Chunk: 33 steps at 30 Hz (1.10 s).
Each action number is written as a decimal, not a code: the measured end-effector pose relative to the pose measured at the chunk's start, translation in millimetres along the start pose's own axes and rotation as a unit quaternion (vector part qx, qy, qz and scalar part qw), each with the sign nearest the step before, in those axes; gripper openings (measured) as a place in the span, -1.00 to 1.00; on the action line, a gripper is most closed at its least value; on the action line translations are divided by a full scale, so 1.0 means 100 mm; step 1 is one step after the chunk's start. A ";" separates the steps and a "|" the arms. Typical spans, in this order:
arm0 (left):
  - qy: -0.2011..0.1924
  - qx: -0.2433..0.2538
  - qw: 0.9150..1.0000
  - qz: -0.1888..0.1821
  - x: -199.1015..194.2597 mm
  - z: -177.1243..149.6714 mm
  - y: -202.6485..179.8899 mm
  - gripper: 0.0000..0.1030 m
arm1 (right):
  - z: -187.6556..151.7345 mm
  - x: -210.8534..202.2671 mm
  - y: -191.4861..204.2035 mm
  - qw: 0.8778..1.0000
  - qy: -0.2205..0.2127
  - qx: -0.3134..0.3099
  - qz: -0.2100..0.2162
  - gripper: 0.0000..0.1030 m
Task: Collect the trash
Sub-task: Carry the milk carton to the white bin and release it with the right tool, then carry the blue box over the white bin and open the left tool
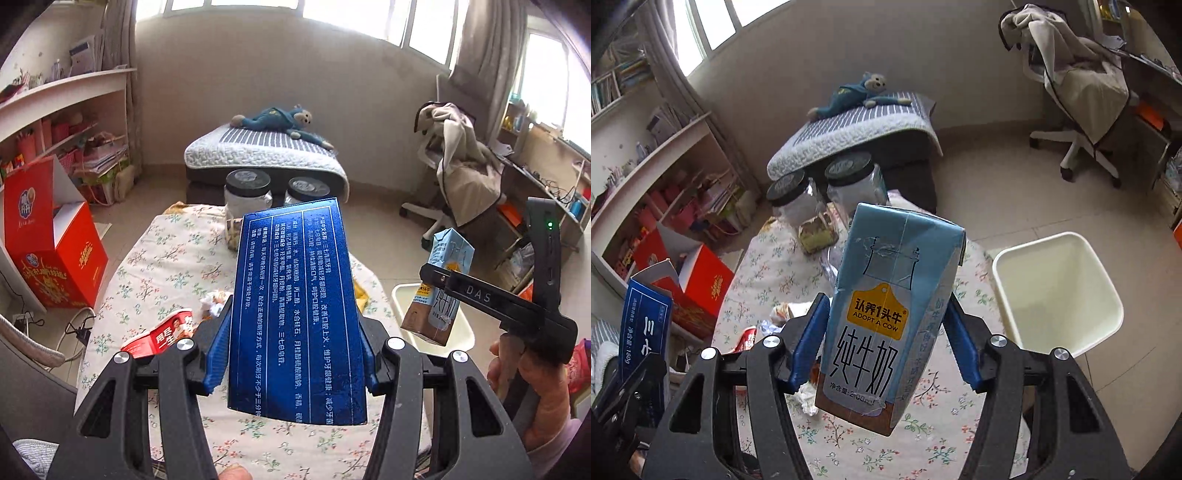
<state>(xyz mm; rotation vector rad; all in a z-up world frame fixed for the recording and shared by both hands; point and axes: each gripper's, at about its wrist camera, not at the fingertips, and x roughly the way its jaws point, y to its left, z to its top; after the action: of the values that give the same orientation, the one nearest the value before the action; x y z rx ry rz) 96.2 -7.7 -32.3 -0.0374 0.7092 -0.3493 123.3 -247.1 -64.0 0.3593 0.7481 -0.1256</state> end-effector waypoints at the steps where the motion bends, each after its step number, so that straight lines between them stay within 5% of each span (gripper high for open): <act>1: -0.006 0.000 1.000 -0.005 -0.01 0.06 -0.09 0.06 | 0.08 -0.07 -0.09 1.000 -0.010 -0.001 -0.004 0.14; 8: -0.022 0.007 0.999 -0.030 0.13 0.38 -0.74 0.06 | 0.46 -0.21 -0.83 0.997 -0.055 0.016 -0.052 0.15; 19: 0.017 0.052 0.996 -0.067 0.98 0.57 -1.70 0.06 | 0.53 0.40 -1.90 0.984 -0.044 0.094 -0.146 0.17; 22: 0.031 0.064 0.994 -0.077 1.26 0.59 -1.94 0.06 | 0.49 0.59 -2.14 0.980 -0.014 0.132 -0.149 0.35; 26: 0.046 0.071 0.992 -0.091 1.57 0.58 -2.19 0.06 | 0.57 0.55 -2.28 0.973 -0.037 0.143 -0.178 0.73; 33: 0.074 0.076 0.989 -0.104 1.95 0.50 -2.40 0.07 | 0.70 0.32 -2.51 0.960 -0.073 0.170 -0.211 0.85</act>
<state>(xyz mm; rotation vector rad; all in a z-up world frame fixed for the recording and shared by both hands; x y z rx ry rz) 193.7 -301.6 -81.0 0.0601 0.8253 -0.6102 131.8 -506.1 -108.0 0.5073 0.6466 -0.6831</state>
